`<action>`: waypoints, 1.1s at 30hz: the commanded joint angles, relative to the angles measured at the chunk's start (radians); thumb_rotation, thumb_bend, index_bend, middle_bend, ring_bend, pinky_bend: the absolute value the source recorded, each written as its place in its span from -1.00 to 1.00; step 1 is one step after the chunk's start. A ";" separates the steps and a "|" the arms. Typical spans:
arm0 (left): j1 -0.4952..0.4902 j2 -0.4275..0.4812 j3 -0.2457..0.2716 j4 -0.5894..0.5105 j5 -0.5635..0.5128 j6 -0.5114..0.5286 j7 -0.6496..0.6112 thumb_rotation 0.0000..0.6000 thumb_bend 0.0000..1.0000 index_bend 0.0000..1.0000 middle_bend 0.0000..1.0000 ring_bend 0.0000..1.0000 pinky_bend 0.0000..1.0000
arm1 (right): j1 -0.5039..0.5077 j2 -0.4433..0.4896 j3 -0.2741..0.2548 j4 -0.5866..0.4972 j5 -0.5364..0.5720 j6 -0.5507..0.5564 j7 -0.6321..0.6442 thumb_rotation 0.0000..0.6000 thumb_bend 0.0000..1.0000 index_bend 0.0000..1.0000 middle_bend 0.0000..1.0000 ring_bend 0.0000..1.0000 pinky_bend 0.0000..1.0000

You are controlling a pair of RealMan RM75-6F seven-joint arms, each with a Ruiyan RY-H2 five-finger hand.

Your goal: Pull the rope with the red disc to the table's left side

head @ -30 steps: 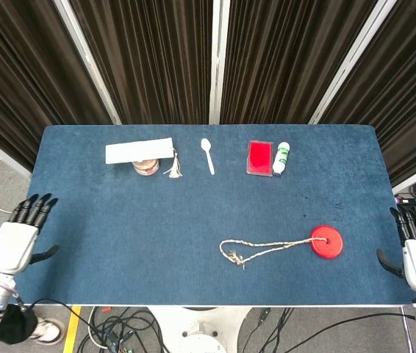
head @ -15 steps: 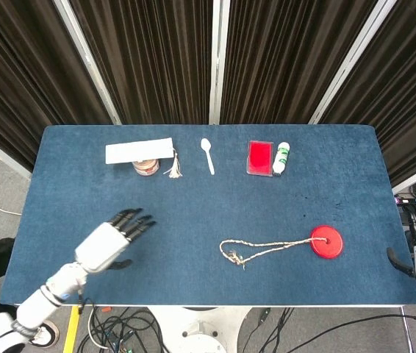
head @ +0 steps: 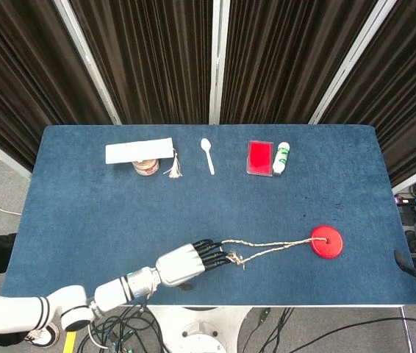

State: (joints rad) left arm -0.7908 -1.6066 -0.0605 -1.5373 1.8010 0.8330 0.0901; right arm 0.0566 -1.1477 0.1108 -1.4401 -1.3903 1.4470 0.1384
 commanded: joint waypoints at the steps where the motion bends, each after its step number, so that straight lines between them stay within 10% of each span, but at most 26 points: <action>1: -0.048 -0.054 -0.012 0.063 -0.045 -0.052 -0.018 1.00 -0.75 -0.85 -0.82 -1.00 -0.74 | 0.001 -0.008 0.000 0.010 0.004 -0.008 0.008 1.00 -0.56 -1.00 -0.93 -1.00 -1.00; 21: -0.179 -0.148 -0.007 0.242 -0.157 -0.160 0.005 1.00 -0.64 -0.85 -0.69 -1.00 -0.75 | -0.008 -0.012 0.015 0.040 0.019 -0.001 0.040 1.00 -0.56 -1.00 -0.92 -1.00 -1.00; 33: -0.174 -0.076 0.007 0.180 -0.212 -0.142 0.086 1.00 -0.61 -0.85 0.21 -0.72 -0.74 | -0.005 -0.017 0.018 0.036 0.016 0.001 0.030 1.00 -0.53 -1.00 -0.91 -1.00 -1.00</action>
State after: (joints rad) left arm -0.9656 -1.6871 -0.0554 -1.3526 1.5927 0.6881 0.1714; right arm 0.0509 -1.1650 0.1289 -1.4043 -1.3746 1.4473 0.1689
